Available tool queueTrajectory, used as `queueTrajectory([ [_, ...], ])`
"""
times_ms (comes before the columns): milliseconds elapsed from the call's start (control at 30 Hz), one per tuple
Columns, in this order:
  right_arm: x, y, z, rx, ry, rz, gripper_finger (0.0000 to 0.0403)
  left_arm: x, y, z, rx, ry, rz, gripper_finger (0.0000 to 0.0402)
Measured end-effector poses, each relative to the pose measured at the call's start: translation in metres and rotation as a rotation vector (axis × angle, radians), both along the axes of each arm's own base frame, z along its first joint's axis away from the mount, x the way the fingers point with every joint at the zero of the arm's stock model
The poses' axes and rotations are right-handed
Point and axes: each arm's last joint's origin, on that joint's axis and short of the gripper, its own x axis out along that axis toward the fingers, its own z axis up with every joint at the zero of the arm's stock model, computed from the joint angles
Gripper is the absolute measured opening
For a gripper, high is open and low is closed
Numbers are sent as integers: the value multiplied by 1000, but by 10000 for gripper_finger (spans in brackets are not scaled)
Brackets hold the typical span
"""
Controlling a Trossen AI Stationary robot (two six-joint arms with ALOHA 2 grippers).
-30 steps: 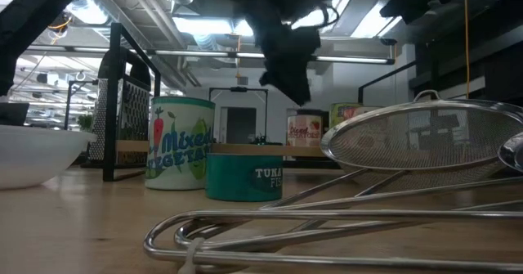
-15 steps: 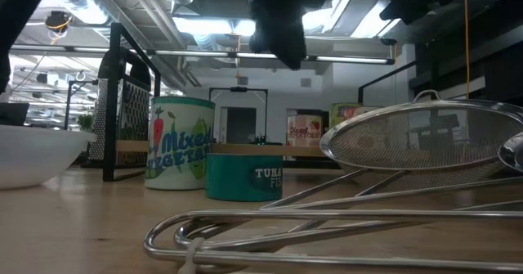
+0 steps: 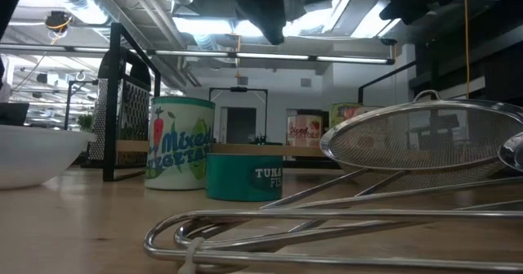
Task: Pick and place cans onto a shelf
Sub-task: Put the small green can on the shelf
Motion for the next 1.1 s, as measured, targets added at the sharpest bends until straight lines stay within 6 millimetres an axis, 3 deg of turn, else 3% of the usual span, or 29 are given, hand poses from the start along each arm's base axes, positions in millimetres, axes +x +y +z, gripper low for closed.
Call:
queueTrajectory([
  [367,0,0,0,-3,1,2,113,7,-34,-46,-3,91,62,105],
  [933,0,0,1,-1,-7,3,113,17,-37,-99,40,217,134,105],
  [1100,0,0,1,-1,-9,3,113,19,-35,-103,48,215,145,105],
])
